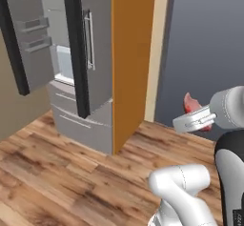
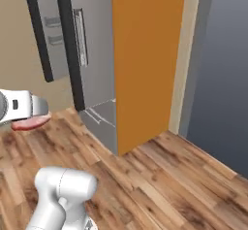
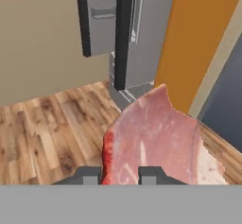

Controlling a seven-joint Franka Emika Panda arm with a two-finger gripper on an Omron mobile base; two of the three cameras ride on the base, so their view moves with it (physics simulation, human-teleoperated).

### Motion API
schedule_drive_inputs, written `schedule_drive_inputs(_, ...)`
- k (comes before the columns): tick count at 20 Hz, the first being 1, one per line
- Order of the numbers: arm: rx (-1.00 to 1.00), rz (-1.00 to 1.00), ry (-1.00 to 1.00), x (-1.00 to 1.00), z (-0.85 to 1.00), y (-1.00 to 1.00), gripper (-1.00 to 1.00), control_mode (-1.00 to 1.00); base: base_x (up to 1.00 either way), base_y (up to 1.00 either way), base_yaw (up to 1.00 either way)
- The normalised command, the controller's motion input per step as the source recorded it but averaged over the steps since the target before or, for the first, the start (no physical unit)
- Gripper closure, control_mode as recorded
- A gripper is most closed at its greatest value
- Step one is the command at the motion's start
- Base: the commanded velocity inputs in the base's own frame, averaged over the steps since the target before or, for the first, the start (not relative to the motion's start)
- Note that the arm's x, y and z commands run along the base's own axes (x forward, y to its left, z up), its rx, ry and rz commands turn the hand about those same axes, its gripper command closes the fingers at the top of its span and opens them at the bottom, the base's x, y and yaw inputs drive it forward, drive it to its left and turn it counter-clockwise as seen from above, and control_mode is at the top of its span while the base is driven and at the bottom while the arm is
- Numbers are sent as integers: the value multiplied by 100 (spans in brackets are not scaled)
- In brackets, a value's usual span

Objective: Place one lemon and one steak in each tupperware on the nearby counter, to pack two identical lunches.

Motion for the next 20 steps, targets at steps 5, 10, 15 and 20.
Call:
schedule_drive_inputs(5, 0, 0, 0, 0, 0, 0, 100, 100, -100, -52, 61)
schedule_drive_inputs(10, 0, 0, 0, 0, 0, 0, 100, 100, -100, -34, 56)
schedule_drive_inputs(15, 0, 0, 0, 0, 0, 0, 100, 100, -100, -11, 50)
schedule_drive_inputs(20, 0, 0, 0, 0, 0, 0, 100, 100, -99, 0, 35)
